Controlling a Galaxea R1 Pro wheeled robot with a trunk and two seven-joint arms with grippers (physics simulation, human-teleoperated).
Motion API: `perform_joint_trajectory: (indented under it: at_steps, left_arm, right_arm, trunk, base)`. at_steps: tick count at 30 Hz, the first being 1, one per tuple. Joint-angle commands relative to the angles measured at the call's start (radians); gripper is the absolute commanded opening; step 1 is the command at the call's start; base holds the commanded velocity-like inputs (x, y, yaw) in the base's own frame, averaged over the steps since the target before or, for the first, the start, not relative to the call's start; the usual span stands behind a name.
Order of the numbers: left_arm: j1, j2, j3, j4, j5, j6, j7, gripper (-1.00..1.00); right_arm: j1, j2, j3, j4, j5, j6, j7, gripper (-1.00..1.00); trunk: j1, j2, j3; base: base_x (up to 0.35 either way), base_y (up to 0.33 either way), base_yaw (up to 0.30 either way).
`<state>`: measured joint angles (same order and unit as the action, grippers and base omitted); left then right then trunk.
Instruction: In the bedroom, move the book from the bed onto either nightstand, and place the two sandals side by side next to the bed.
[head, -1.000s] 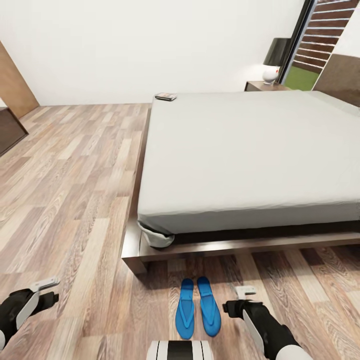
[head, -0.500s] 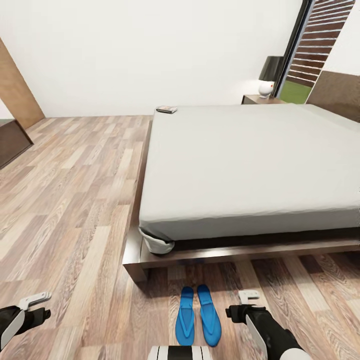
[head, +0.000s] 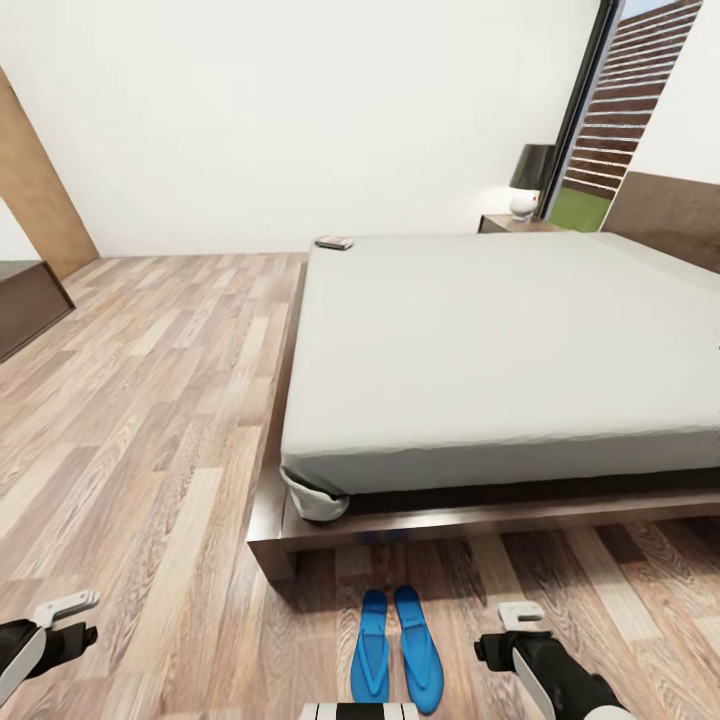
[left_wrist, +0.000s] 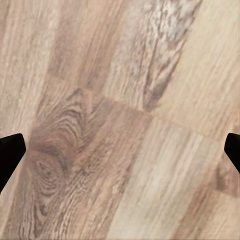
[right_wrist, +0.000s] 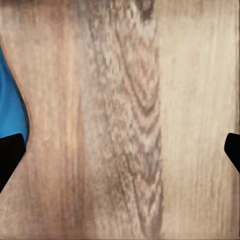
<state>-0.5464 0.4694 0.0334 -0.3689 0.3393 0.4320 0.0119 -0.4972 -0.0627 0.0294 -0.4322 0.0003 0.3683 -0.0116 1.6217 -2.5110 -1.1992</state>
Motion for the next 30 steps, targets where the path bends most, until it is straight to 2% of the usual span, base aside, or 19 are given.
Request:
perform_joint_trajectory:
  at_steps: [1, 12, 27, 30]
  left_arm:
    - [0.000, 0.000, 0.003, 0.002, 0.006, 0.002, 0.001, 1.00]
    - [0.001, 0.001, 0.003, 0.020, 0.006, -0.018, 0.002, 1.00]
    - [0.015, 0.001, 0.002, 0.022, 0.005, -0.032, 0.005, 1.00]
    - [0.017, 0.000, 0.002, 0.022, -0.008, -0.037, 0.005, 1.00]
  right_arm:
    - [0.000, -0.005, 0.003, 0.001, 0.000, 0.006, -0.002, 1.00]
    - [0.000, -0.055, 0.003, 0.012, -0.002, 0.006, -0.001, 1.00]
    - [0.000, -0.089, 0.003, 0.013, -0.002, 0.006, -0.001, 1.00]
    - [0.000, -0.090, 0.003, 0.014, -0.002, 0.006, -0.001, 1.00]
  trunk:
    - [-0.001, 0.000, 0.003]
    - [-0.006, 0.003, 0.046]
    - [-0.012, 0.006, 0.104]
    - [-0.014, 0.007, 0.115]
  base:
    - [0.000, 0.000, 0.000]
    - [0.000, 0.000, 0.000]
    - [0.000, 0.000, 0.000]
    - [0.000, 0.000, 0.000]
